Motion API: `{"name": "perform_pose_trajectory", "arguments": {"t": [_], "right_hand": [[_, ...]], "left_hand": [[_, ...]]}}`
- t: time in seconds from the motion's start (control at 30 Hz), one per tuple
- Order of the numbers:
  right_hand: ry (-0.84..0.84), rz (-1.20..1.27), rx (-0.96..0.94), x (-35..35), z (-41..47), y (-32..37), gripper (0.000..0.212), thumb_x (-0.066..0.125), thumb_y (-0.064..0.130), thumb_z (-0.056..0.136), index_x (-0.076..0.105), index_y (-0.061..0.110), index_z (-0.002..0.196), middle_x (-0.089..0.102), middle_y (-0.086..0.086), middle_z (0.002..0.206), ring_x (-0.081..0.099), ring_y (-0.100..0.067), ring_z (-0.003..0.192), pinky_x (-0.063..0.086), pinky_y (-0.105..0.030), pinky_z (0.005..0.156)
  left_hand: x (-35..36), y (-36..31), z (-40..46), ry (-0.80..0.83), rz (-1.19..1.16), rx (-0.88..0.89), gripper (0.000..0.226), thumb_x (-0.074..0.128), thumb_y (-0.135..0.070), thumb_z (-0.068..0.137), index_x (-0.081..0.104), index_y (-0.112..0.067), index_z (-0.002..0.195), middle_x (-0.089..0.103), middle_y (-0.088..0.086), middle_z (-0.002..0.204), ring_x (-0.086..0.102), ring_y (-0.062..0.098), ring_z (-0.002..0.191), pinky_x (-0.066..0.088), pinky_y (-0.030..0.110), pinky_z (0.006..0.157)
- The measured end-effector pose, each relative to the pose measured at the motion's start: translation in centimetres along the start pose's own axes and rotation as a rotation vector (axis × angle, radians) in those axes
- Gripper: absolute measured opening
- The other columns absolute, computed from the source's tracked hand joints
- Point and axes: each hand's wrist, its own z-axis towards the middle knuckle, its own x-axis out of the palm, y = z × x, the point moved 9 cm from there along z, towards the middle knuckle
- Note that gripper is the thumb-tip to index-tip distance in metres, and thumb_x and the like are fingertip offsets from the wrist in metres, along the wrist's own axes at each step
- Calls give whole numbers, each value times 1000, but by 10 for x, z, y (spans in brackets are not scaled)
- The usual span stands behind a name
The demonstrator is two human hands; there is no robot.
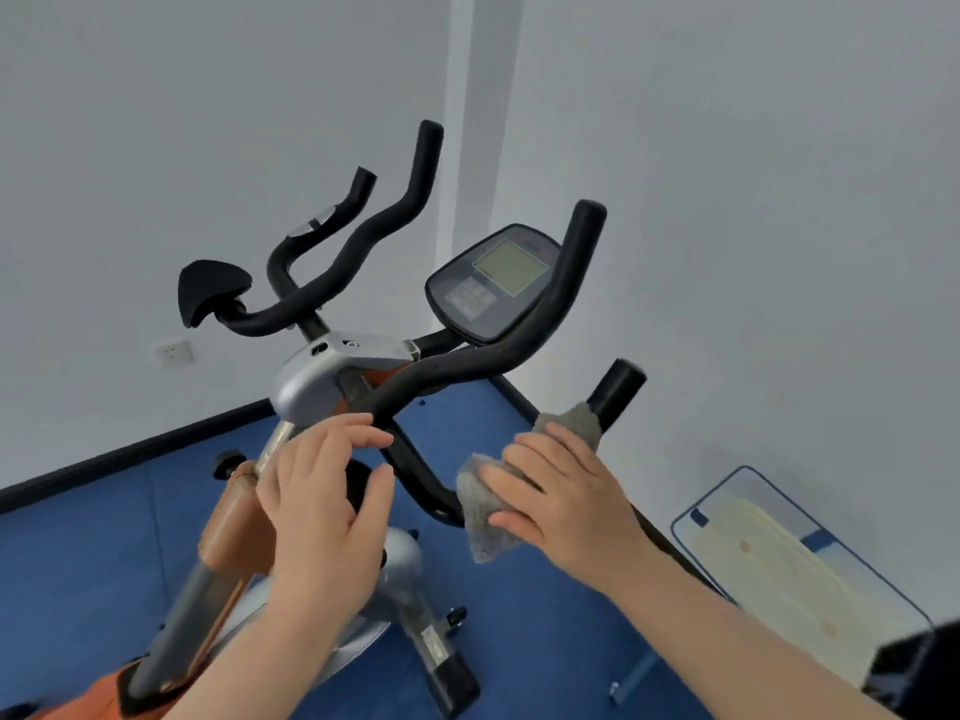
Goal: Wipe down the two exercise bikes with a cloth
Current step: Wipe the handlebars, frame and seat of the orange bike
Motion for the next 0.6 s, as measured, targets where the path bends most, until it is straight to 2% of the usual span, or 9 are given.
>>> {"name": "perform_pose_trajectory", "arguments": {"t": [0.03,0.1,0.2,0.27,0.3,0.43,0.5,0.57,0.6], "right_hand": [[-4,-23,10,-5,-1,-17,41,37,43,102,68,20,115,64,0,108,58,-22,111,33,-41,111],[-87,10,206,-17,-5,-46,43,32,38,103,69,17,114,64,-1,111,54,-21,117,23,-40,116],[-167,139,489,-7,-8,-30,37,34,31,102,68,17,109,62,1,114,48,-21,125,14,-43,120],[-125,114,353,-2,-5,-17,38,34,35,103,67,19,108,62,2,111,50,-21,122,14,-42,120],[-87,55,244,-5,-4,-21,38,34,37,102,68,19,107,62,2,108,53,-21,118,16,-40,119],[-106,-232,6,-37,8,-70,34,44,38,100,70,17,94,66,0,98,62,-20,107,25,-41,115],[-99,-245,32,-43,22,-91,33,48,36,98,68,15,83,64,-2,89,63,-23,94,40,-44,106],[-65,-64,217,-45,31,-112,33,50,36,96,66,12,80,61,-2,81,60,-24,80,53,-39,76],[-56,57,352,-44,30,-121,33,48,37,96,65,12,83,59,-2,81,58,-23,77,51,-36,63]], "left_hand": [[4,-8,0,34,-2,48,20,52,-27,84,56,-41,99,51,-31,118,39,-8,115,10,18,108],[10,-23,0,56,-30,110,20,54,-26,84,57,-40,98,52,-30,119,39,-11,117,10,12,105],[20,-37,3,40,-100,136,20,56,-22,83,60,-37,96,56,-28,117,45,-5,116,21,24,107],[34,-43,6,63,-131,149,19,56,-21,85,62,-33,98,57,-26,115,48,-3,114,35,38,100],[42,-46,7,90,-154,149,18,55,-20,88,62,-32,99,57,-26,114,48,-4,113,38,38,96],[90,-54,14,271,-267,33,20,51,-19,98,56,-38,103,58,-22,105,54,-5,101,41,16,83],[114,-53,14,356,-258,-39,14,47,-29,99,54,-40,103,59,-20,98,57,-3,85,46,21,75],[130,-49,13,392,-180,-91,11,43,-39,99,52,-45,99,61,-19,90,58,-2,74,46,27,67],[134,-46,12,386,-114,-101,11,39,-44,98,50,-47,97,62,-20,86,59,-3,72,43,26,63]]}}
